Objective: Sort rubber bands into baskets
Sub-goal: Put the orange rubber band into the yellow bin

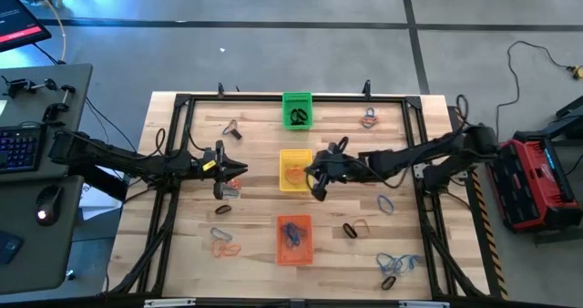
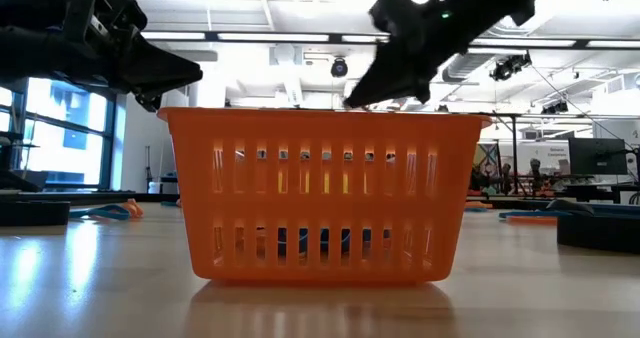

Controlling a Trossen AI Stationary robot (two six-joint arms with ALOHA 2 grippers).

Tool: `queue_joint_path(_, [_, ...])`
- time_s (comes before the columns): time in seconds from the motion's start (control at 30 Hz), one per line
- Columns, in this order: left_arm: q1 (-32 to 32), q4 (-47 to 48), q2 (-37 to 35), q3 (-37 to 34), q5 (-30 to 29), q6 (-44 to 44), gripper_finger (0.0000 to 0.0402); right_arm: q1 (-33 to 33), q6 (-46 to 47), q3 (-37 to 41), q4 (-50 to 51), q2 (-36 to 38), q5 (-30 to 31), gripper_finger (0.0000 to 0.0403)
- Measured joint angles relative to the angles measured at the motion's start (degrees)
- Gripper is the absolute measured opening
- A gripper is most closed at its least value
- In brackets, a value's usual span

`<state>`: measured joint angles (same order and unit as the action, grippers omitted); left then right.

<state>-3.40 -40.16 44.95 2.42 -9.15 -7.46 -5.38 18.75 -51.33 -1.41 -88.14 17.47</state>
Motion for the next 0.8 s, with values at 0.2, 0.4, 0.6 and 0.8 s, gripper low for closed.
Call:
queue_joint_path(0.2, [-0.02,0.0,0.02,0.0,0.0,-0.02,0.0046,0.61,-3.73,-9.74,4.42,-9.17,-0.1,0.0])
queue_joint_path(0.4, [-0.01,0.02,0.02,0.02,0.0,-0.03,0.0046,2.82,-5.33,-18.09,13.88,-16.81,-0.11,0.0])
queue_joint_path(0.6, [-0.02,0.02,0.03,0.02,0.0,-0.01,0.0046,5.26,-4.0,-20.04,17.01,-20.82,-1.56,0.0])
queue_joint_path(0.8, [-0.02,0.07,0.04,0.02,0.0,0.01,0.0046,6.86,-3.23,-20.04,17.0,-23.08,-5.85,0.0])
